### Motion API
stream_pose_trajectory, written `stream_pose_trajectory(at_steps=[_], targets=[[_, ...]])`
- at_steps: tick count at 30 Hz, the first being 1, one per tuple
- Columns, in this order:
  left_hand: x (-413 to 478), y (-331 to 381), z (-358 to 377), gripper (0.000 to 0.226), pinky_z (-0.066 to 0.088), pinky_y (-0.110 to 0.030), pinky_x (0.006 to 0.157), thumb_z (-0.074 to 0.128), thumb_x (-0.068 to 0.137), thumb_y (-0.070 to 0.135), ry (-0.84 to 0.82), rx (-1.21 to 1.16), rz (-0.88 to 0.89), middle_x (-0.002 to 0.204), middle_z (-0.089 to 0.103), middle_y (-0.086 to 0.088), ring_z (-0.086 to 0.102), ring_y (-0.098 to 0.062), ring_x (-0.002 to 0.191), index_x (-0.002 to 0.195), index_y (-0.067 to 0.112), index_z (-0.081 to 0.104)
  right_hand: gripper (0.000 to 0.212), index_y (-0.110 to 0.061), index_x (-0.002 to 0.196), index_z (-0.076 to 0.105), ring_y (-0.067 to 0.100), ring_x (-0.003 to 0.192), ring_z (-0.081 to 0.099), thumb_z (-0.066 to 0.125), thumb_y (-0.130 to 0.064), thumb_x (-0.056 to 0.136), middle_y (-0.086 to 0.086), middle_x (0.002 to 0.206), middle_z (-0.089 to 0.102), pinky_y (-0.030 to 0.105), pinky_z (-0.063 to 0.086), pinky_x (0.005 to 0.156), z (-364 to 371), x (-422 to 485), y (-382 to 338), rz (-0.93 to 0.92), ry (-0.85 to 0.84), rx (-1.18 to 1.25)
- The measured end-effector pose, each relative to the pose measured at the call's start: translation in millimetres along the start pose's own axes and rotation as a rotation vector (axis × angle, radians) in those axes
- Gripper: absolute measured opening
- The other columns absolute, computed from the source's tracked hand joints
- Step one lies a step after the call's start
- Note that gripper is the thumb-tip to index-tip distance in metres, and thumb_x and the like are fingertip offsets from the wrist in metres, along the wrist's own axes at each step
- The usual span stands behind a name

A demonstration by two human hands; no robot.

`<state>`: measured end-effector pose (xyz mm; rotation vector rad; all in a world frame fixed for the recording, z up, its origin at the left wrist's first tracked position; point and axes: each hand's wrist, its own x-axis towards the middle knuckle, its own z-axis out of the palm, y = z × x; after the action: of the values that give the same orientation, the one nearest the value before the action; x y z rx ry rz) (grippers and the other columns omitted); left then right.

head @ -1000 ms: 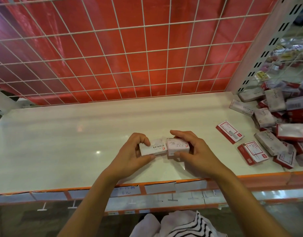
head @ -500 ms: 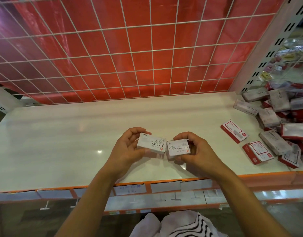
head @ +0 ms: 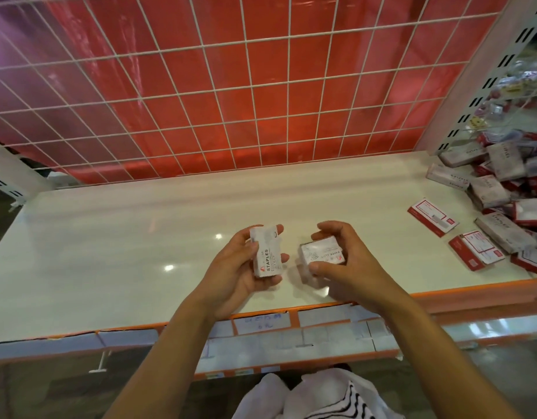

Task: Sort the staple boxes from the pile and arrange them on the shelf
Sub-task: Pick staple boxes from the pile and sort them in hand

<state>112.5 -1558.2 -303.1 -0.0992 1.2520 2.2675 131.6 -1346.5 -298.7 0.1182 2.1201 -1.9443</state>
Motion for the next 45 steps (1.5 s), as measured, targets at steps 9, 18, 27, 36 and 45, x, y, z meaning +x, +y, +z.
stream_pose_trajectory(at_steps=[9,18,27,36,45], targets=[[-18.9,4.1,-15.1,0.06,0.053,-0.023,0.066,0.075,0.069,0.021,0.153,0.743,0.069,0.107,0.062,0.003,0.065,-0.016,0.092,0.121,0.039,0.05,0.056,-0.036,0.124,0.052,0.019,0.097,0.063,0.062,0.002,0.085,0.007,0.108,0.065,0.033,0.057,0.08,24.2,-1.7,1.3,-0.037,0.034,0.056],[-15.8,9.2,-6.6,0.057,0.049,-0.014,0.061,0.078,0.075,0.021,0.3,1.173,0.22,0.1,0.052,0.008,0.059,-0.002,0.085,0.112,0.029,0.035,0.057,-0.034,0.127,0.038,0.015,0.094,0.058,0.07,-0.018,0.083,-0.002,0.112,0.052,0.031,0.055,0.078,23.7,8.3,-11.5,-0.034,-0.114,-0.305],[-30.2,21.2,-23.2,0.05,0.034,-0.002,0.075,0.077,0.077,0.02,0.3,1.422,0.397,0.104,0.048,0.006,0.048,-0.002,0.091,0.124,0.025,0.06,0.043,-0.03,0.11,0.047,0.01,0.098,0.053,0.073,-0.027,0.076,-0.005,0.109,0.047,0.024,0.048,0.083,35.9,28.9,-16.8,-0.262,-0.12,-0.569],[-45.9,49.8,-78.7,0.048,0.039,-0.015,0.087,0.074,0.082,0.027,0.397,1.513,0.388,0.123,0.062,0.003,0.055,-0.013,0.108,0.127,0.021,0.06,0.056,-0.023,0.134,0.049,0.009,0.104,0.041,0.066,-0.018,0.081,-0.004,0.123,0.055,0.017,0.029,0.081,81.9,57.4,-19.3,-0.363,-0.125,-0.866],[-59.6,103.1,-173.0,0.048,0.027,-0.012,0.09,0.078,0.077,0.026,0.492,1.587,0.38,0.126,0.062,0.003,0.052,-0.019,0.115,0.123,0.02,0.064,0.055,-0.018,0.135,0.049,0.017,0.114,0.046,0.066,-0.014,0.082,0.001,0.128,0.056,0.017,0.032,0.087,182.5,88.8,-30.8,-0.339,-0.043,-0.849]])
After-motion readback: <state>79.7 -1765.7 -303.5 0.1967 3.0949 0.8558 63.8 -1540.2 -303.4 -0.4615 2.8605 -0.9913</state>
